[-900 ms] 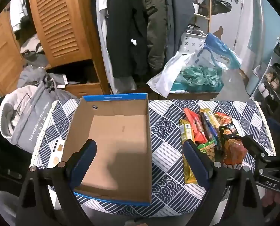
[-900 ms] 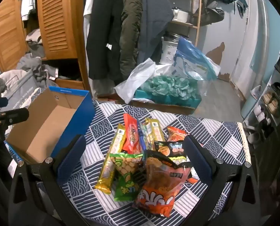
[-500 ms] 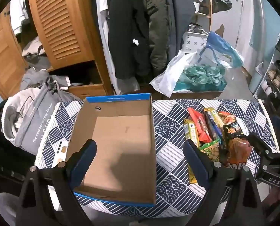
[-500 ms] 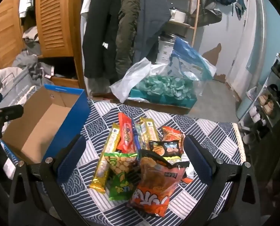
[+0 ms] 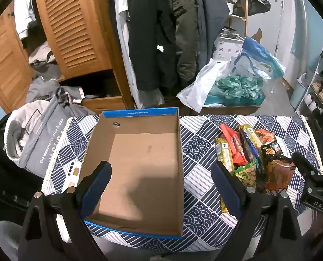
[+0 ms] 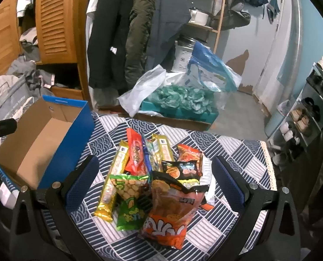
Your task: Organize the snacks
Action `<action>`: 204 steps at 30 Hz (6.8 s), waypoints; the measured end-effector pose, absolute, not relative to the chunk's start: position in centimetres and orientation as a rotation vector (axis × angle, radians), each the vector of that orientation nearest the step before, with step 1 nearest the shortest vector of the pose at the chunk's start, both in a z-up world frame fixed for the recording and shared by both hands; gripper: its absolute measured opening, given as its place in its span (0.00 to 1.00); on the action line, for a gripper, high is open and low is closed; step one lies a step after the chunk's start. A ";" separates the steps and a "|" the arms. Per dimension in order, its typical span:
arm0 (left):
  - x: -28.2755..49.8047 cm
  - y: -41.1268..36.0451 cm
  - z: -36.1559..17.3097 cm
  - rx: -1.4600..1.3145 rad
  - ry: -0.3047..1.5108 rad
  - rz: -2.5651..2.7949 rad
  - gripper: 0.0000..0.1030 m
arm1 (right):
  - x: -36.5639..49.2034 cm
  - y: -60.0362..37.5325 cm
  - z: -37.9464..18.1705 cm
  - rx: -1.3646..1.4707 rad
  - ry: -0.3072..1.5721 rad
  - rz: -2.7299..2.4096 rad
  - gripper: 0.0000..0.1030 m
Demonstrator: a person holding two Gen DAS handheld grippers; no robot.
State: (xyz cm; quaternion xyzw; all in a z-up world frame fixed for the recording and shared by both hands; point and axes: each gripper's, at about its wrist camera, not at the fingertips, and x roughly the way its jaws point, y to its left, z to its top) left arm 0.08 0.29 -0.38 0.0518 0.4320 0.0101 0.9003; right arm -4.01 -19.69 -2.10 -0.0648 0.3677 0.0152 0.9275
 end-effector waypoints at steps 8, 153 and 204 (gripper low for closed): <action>0.1 0.4 -0.6 0.113 0.904 0.026 0.91 | -4.0 -19.6 -2.2 -0.133 0.758 0.033 0.98; 7.2 -13.1 -21.6 0.219 1.358 -0.139 0.72 | -0.9 -26.8 -13.9 0.150 1.116 -0.033 0.64; -0.4 -6.0 -5.9 -0.004 0.976 -0.206 0.28 | -1.6 -23.1 -6.1 0.065 0.925 0.043 0.60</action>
